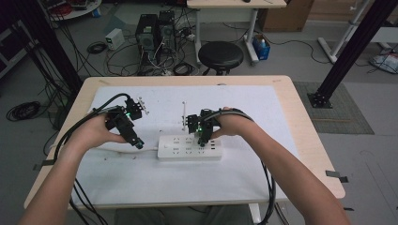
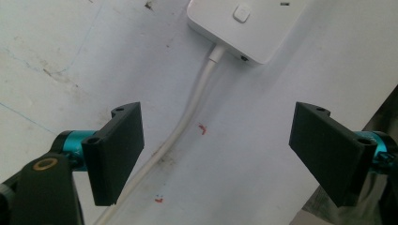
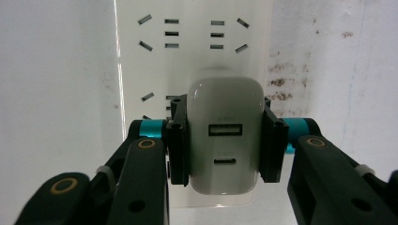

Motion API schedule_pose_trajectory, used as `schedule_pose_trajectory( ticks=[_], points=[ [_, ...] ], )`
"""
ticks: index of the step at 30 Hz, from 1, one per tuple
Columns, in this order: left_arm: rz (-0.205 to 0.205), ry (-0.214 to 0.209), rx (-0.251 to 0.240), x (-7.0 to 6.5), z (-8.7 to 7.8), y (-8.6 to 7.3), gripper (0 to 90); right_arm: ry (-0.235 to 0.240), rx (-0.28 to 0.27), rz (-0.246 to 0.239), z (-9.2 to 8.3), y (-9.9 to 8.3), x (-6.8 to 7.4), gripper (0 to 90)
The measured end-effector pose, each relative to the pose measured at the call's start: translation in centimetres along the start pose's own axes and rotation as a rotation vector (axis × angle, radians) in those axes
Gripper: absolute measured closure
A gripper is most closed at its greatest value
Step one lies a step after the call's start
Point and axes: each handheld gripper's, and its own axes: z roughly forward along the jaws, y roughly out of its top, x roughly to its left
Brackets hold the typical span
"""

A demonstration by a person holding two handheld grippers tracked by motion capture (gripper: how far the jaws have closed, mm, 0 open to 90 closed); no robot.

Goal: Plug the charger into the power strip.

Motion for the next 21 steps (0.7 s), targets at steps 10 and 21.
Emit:
schedule_pose_trajectory(
  ticks=[10,21],
  points=[
    [-0.025,0.006,0.012,1.0,0.5,-0.2,16.8,0.037,-0.210,0.214,-1.6,-2.9,-1.5,21.7],
    [-0.071,0.035,-0.005,1.9,-0.5,-0.6,16.7,-0.144,-0.257,0.534,-7.7,-11.4,-1.3,19.4]
  ],
)
